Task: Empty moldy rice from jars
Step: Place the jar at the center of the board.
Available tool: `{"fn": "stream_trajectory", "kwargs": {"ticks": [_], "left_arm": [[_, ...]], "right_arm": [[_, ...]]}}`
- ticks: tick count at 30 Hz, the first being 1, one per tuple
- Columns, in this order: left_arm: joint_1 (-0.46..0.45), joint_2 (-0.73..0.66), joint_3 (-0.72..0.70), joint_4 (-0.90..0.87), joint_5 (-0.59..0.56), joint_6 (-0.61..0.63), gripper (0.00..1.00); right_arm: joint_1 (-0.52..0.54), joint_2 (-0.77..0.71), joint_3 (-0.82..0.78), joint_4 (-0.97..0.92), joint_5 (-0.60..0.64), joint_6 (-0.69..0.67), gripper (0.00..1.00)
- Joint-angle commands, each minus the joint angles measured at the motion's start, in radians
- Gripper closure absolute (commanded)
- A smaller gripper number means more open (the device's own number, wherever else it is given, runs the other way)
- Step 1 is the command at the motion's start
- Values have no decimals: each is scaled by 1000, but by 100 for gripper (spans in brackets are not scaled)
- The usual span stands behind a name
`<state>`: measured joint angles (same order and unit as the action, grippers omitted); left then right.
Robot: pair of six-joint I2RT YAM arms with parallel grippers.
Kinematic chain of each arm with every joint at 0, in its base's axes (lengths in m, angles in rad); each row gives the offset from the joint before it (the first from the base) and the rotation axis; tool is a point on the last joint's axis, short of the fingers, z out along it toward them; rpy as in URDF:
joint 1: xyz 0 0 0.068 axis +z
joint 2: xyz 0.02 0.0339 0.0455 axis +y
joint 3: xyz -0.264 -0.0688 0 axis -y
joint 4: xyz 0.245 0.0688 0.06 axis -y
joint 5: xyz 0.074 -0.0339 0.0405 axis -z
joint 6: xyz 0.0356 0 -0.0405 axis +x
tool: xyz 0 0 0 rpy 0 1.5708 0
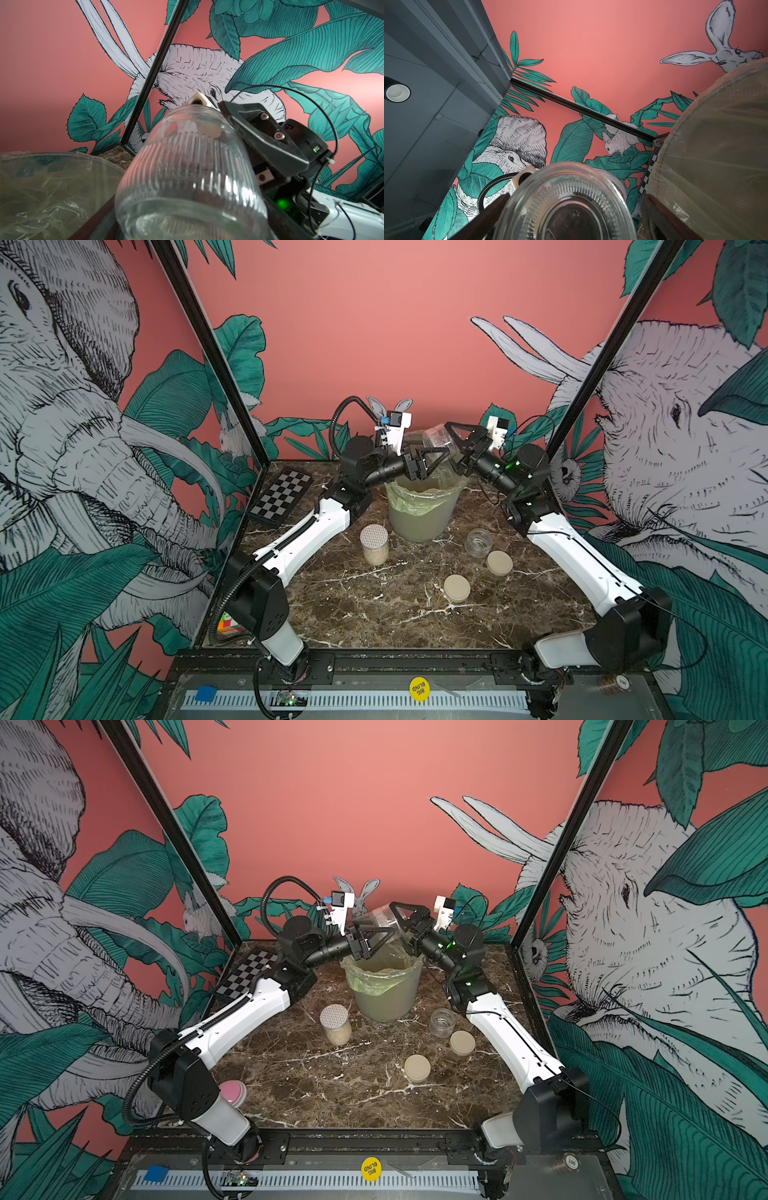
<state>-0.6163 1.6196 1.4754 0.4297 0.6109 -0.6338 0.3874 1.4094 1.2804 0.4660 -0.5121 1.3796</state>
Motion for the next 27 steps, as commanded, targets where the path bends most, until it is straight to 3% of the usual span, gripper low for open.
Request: {"fn": "stream_trajectory", "kwargs": {"ticks": [1, 12, 27], "left_arm": [[-6, -43, -1, 66, 9, 0, 100], [-8, -18, 0, 65, 5, 5, 100], [-12, -4, 14, 48, 2, 8, 100]], "right_arm": [[7, 4, 25, 72, 3, -10, 4], [8, 15, 56, 82, -5, -8, 5], [14, 21, 67, 79, -23, -21, 15]]}}
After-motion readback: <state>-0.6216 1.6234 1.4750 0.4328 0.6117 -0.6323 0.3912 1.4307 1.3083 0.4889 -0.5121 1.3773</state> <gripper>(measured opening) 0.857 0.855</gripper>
